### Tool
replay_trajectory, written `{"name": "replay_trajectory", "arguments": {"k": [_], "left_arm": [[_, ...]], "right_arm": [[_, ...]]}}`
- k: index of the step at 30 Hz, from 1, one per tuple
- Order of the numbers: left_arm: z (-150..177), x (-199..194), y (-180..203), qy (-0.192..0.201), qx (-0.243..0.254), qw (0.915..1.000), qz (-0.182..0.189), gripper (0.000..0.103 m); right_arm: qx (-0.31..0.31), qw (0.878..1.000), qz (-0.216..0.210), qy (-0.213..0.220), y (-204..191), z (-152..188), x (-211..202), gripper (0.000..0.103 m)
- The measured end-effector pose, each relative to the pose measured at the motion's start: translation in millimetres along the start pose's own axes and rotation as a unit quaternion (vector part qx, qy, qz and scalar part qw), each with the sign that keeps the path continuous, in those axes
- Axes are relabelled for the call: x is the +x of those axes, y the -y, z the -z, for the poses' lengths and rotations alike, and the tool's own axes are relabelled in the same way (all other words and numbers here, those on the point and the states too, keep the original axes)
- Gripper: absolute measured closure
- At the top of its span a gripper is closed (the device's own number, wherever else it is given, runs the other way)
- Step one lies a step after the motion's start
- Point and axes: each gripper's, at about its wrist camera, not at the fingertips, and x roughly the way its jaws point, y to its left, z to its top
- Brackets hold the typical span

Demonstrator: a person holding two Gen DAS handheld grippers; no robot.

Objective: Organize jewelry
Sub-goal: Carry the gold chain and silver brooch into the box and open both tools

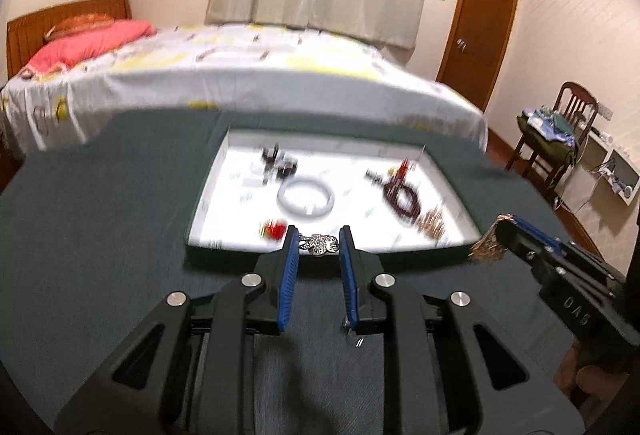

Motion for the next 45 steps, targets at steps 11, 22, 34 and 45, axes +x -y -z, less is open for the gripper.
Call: {"name": "replay_trajectory", "arguments": {"k": [11,22,34,45], "left_arm": [[-66,21,14,0.063,0.030,0.9975,0.005,0.083],[-96,106,10,0.046,0.029,0.9984,-0.017,0.083],[-98,201,2,-0.056,0.031,0.9973,-0.035,0.083],[-93,232,-3,-0.123,0.036,0.9907,-0.044,0.081]], "right_arm": [[-0.030,0.998,-0.010,0.054,-11,-59,27,0.091],[-0.032,0.998,0.000,0.051,-6,-77,104,0.091],[0.005,0.998,0.021,-0.052,21,-75,184,0.091],[0.007,0.990,0.033,-0.134,22,-69,211,0.091]]}}
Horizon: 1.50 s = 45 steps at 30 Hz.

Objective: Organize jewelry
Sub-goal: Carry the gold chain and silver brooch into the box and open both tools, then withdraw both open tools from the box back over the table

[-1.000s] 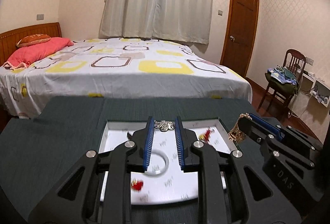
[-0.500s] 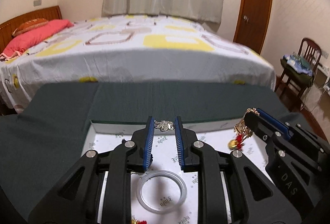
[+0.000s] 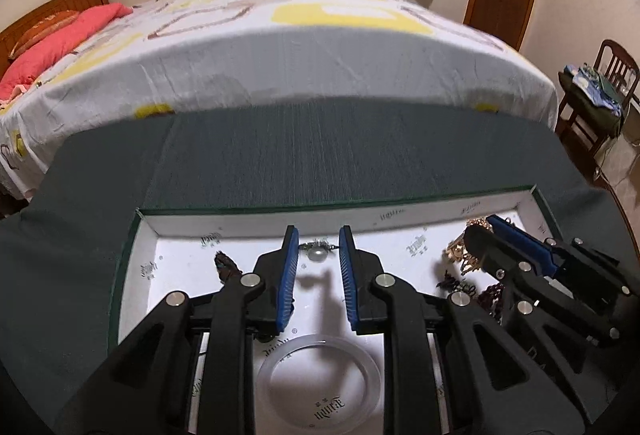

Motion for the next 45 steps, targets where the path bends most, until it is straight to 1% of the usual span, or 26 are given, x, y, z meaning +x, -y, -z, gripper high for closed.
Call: {"name": "replay_trajectory", "arguments": {"k": [2,3,4,8,9,11,13,14,16,18,19,21,26,31,33,38,45], "left_arm": [[-1,1,-1,0.000,-0.003,1.0000,-0.005,0.069],[-1,0,-1,0.003,-0.004,0.9999,-0.009,0.050],[-1,1,-1,0.004,-0.006,0.9999,-0.010,0.037],[-1,1,-3,0.004,-0.009,0.9999,-0.004,0.036],[-2,1,-4,0.004,-0.010,0.9999,-0.005,0.035],[-1,-2,-8,0.009,-0.021,0.9997,-0.008,0.032],[-1,-6,-14,0.020,-0.035,0.9991,-0.016,0.025],[-1,-9,-16,0.026,-0.040,0.9987,-0.018,0.023],[1,-17,-22,0.045,-0.052,0.9975,-0.014,0.019],[4,-26,-26,0.058,-0.054,0.9967,-0.016,0.015],[7,-31,-26,0.066,-0.049,0.9964,-0.021,0.014],[13,-39,-26,0.077,-0.042,0.9958,-0.027,0.013],[32,-62,-21,0.107,-0.017,0.9927,-0.054,0.013],[49,-91,-20,0.138,-0.012,0.9876,-0.073,0.012],[57,-102,-19,0.145,-0.011,0.9861,-0.080,0.012],[81,-125,-17,0.155,-0.016,0.9842,-0.083,0.012],[113,-148,-13,0.157,-0.016,0.9832,-0.091,0.012]], "right_arm": [[0.009,1.000,0.002,-0.010,3,-1,3,0.091],[0.013,1.000,0.001,-0.014,4,-2,5,0.090],[0.017,1.000,0.000,-0.018,6,-1,6,0.090],[0.025,0.999,-0.002,-0.023,9,-1,7,0.089],[0.027,0.999,-0.001,-0.024,9,-1,7,0.087],[0.034,0.999,0.001,-0.017,13,-1,4,0.079],[0.040,0.999,0.003,-0.008,15,-1,1,0.065],[0.042,0.999,0.004,-0.003,15,-1,0,0.061],[0.039,0.999,0.011,0.016,15,1,-7,0.050],[0.030,0.999,0.017,0.034,13,4,-14,0.045],[0.025,0.999,0.020,0.042,12,6,-18,0.042],[0.023,0.998,0.019,0.054,10,9,-24,0.040],[0.017,0.996,0.025,0.089,4,20,-48,0.039],[0.007,0.992,0.035,0.118,-2,34,-72,0.039],[0.006,0.991,0.037,0.128,-3,44,-83,0.039],[-0.008,0.989,0.041,0.140,-8,67,-103,0.039],[0.000,0.990,0.033,0.137,-10,100,-124,0.039]]}}
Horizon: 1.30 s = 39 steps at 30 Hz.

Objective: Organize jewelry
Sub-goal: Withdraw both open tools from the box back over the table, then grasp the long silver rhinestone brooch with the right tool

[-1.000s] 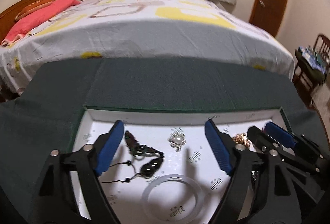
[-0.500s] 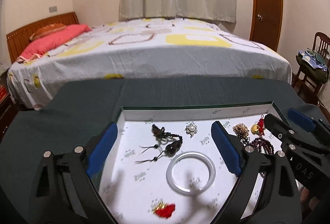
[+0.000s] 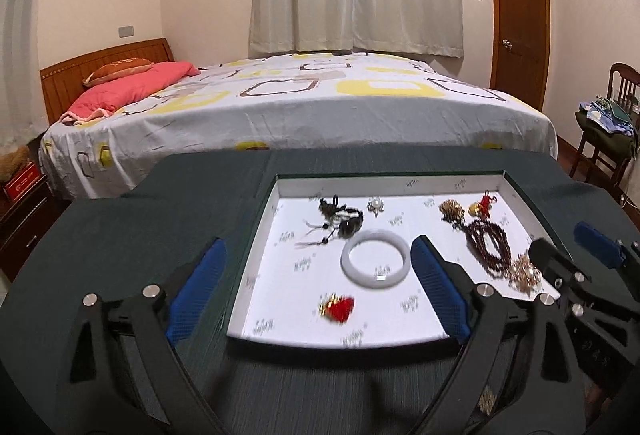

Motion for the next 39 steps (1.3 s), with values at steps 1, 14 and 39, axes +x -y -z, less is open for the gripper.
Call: {"name": "replay_trajectory", "arguments": {"k": [1,14,39], "left_arm": [[3,-3,0,-0.001,-0.001,1.0000,0.001,0.012],[55,-34,-3,-0.034,0.002,0.9994,-0.007,0.012],[83,-39,-29,-0.066,-0.025,0.9974,-0.009,0.012]], "right_arm": [[-0.002,1.000,0.001,-0.001,-2,5,-4,0.039],[-0.010,0.999,-0.008,-0.035,-9,47,-29,0.040],[-0.037,0.988,-0.026,-0.148,-41,68,-2,0.066]]}}
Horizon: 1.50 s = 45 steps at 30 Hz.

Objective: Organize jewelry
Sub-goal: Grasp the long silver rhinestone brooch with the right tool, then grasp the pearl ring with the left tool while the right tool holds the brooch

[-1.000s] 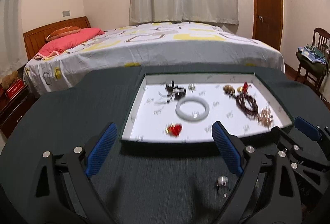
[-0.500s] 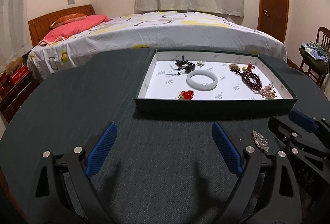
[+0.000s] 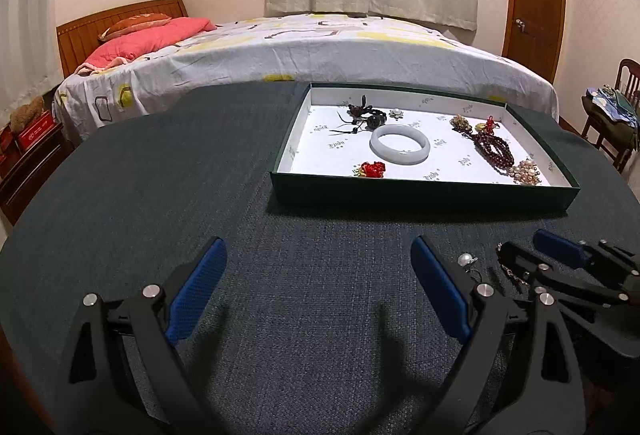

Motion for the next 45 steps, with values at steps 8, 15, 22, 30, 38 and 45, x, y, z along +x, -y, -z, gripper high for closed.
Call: {"name": "replay_trajectory", "arguments": {"k": [8,15,22,30,38,45], "left_arm": [[1,3,0,-0.006,-0.002,1.0000,0.000,0.012],[0,4,1,-0.009,-0.001,1.0000,-0.001,0.012],[2,6,5,-0.013,0.007,0.9999,-0.002,0.012],[4,6,24,-0.018,0.029,0.9994,0.011,0.012],[3,13,51,-0.043,0.047,0.9972,0.037,0.012],[3,25,73,-0.074,0.058,0.9941,0.054,0.028]], "right_arm": [[0.011,1.000,-0.012,-0.019,5,2,5,0.086],[0.011,1.000,-0.014,-0.019,6,2,3,0.089],[0.008,1.000,-0.009,-0.014,10,3,-1,0.089],[0.011,1.000,0.004,-0.003,29,5,-10,0.089],[0.023,1.000,0.006,0.009,56,6,-20,0.089],[0.028,0.999,-0.014,0.016,66,8,-27,0.089]]}}
